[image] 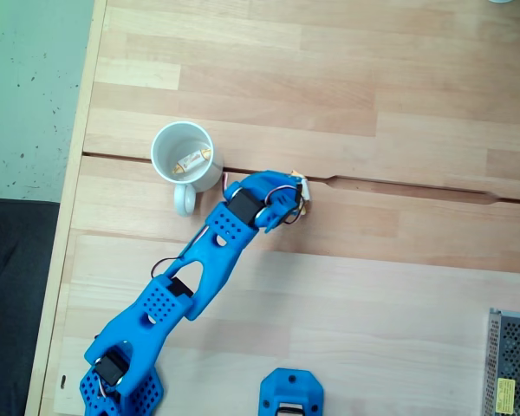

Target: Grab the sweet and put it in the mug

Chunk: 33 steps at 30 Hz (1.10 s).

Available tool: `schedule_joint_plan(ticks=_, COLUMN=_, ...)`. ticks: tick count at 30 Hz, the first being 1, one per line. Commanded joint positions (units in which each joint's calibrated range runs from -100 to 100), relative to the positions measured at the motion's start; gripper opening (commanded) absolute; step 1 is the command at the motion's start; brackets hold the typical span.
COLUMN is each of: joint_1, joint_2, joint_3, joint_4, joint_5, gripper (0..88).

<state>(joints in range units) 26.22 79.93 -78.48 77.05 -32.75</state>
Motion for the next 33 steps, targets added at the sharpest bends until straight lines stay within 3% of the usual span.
schedule_joint_plan(ticks=1, joint_1=-0.1, joint_2=-0.9, joint_3=-3.2, joint_4=-0.8, joint_5=0.3, gripper=0.0)
schedule_joint_plan(ticks=5, joint_1=-0.1, joint_2=-0.9, joint_3=-3.2, joint_4=-0.8, joint_5=0.0, gripper=2.8)
schedule_joint_plan(ticks=12, joint_1=-0.1, joint_2=-0.8, joint_3=-3.1, joint_4=-0.8, joint_5=0.0, gripper=19.4)
schedule_joint_plan(ticks=18, joint_1=-0.1, joint_2=-0.7, joint_3=-3.0, joint_4=-0.8, joint_5=-0.1, gripper=27.7)
schedule_joint_plan(ticks=33, joint_1=0.0, joint_2=-0.3, joint_3=-2.4, joint_4=-0.9, joint_5=-0.1, gripper=30.1)
